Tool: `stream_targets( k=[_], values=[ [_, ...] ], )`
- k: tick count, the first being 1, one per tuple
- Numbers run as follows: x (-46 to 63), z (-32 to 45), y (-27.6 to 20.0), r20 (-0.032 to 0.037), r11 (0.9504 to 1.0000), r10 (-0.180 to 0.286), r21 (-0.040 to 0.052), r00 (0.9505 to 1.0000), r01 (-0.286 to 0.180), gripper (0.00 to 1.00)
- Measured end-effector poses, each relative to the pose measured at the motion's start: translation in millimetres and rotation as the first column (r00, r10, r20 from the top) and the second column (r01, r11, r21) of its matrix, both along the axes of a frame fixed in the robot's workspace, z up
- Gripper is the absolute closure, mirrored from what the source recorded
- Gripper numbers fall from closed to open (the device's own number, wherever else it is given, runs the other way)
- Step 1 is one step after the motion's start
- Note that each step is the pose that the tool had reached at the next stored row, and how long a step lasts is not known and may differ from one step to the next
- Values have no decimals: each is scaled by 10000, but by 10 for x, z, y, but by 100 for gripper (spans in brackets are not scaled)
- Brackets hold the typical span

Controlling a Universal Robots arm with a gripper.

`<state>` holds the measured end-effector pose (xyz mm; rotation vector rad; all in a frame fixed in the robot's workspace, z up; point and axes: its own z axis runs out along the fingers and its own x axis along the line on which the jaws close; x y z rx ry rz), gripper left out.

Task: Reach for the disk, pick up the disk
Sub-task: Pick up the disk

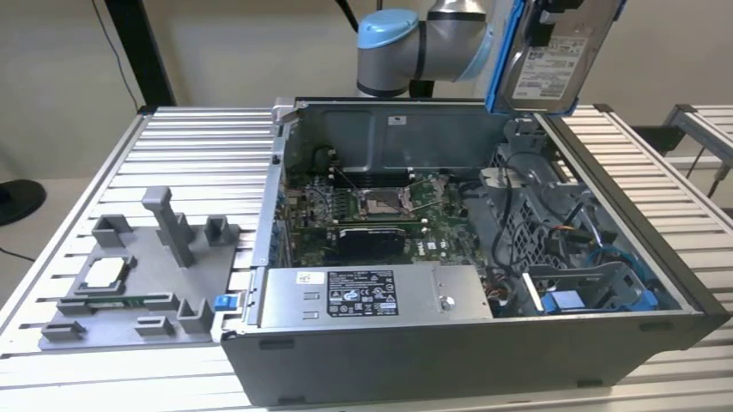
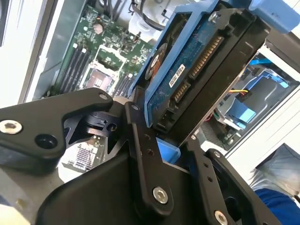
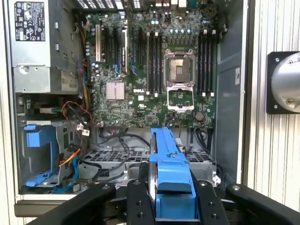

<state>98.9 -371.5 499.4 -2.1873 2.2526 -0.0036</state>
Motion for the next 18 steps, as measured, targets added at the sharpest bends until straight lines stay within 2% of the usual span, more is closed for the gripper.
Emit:
stream_targets(
  k=[18],
  values=[
    [88, -3, -265, -22, 10000, 0, -1, 10000, 0, 100]
  ],
)
